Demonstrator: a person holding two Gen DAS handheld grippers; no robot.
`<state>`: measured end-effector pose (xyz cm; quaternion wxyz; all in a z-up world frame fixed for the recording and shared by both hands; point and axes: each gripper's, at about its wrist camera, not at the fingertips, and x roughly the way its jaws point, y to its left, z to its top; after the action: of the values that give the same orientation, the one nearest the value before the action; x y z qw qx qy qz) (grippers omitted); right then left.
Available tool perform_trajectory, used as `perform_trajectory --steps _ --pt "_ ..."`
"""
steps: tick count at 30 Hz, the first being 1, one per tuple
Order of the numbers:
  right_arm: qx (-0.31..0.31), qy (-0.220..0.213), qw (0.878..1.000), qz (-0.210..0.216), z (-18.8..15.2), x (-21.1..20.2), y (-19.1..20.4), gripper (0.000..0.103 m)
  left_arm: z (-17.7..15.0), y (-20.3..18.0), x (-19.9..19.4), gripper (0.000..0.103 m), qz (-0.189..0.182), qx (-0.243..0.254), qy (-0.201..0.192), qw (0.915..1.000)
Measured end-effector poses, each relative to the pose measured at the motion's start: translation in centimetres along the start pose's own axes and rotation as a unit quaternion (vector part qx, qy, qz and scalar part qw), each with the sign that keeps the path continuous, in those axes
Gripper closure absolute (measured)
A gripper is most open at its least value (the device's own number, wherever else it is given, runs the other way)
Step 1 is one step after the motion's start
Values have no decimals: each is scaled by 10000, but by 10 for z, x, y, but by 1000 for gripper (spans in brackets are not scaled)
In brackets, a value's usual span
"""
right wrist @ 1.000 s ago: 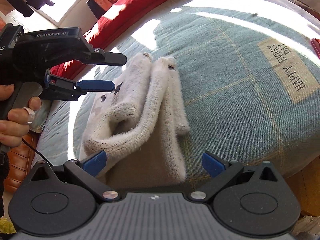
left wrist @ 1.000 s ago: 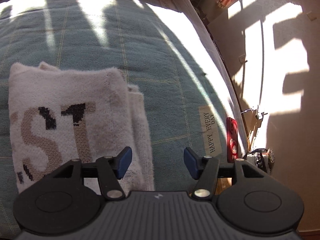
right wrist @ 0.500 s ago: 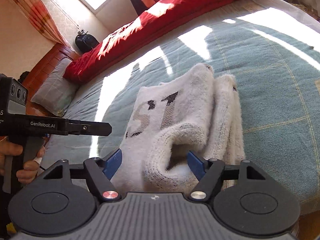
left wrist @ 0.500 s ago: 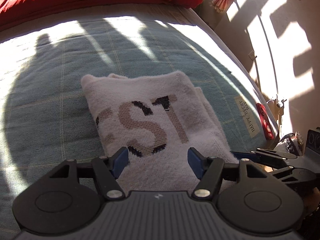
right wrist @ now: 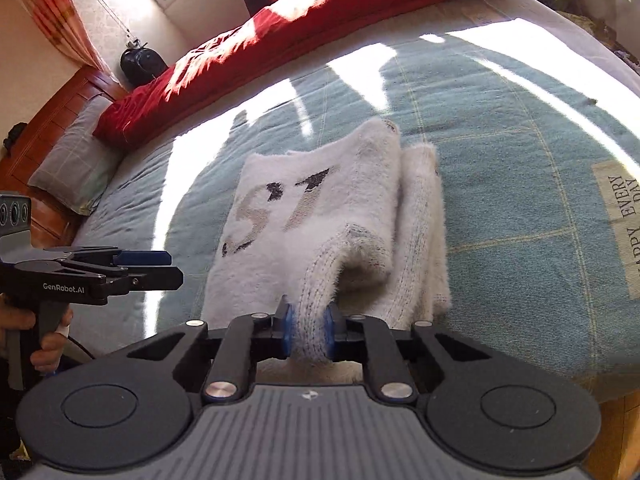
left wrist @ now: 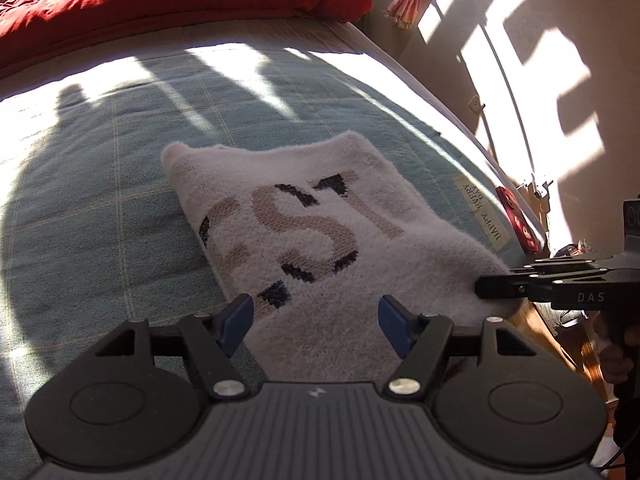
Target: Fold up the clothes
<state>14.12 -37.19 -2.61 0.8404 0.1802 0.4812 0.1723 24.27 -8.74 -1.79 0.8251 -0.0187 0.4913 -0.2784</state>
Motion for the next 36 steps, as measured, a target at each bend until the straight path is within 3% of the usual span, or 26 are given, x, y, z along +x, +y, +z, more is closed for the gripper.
perform_trajectory --steps 4,8,10,19,24,27,29,30,31,36 --pt "290 207 9994 -46 -17 10 -20 86 2 -11 21 31 -199 325 -16 9993" --pt "600 137 9978 252 -23 14 -29 79 -7 -10 54 29 -43 343 249 9991" --pt "646 11 9972 364 -15 12 -30 65 -12 -12 58 24 -8 472 200 9987" --pt "677 -455 9964 215 52 46 -46 53 -15 -11 56 20 -151 565 188 9981" --pt "799 -94 9967 89 69 96 -61 46 -14 -10 57 16 -240 538 182 9981" --pt "785 30 9966 266 66 117 -61 34 -13 -11 58 14 -254 619 182 9976" --pt "632 6 9979 153 65 119 -50 45 -13 -12 58 14 -212 684 198 9972" --pt "566 -51 9983 151 66 115 -44 67 -13 -13 58 14 -167 717 214 9971" --pt "503 -127 9985 173 66 109 -39 74 -13 -15 56 14 -157 758 220 9968" --pt "317 -724 9963 344 71 58 -22 78 -11 -25 38 14 -339 1001 189 9942"
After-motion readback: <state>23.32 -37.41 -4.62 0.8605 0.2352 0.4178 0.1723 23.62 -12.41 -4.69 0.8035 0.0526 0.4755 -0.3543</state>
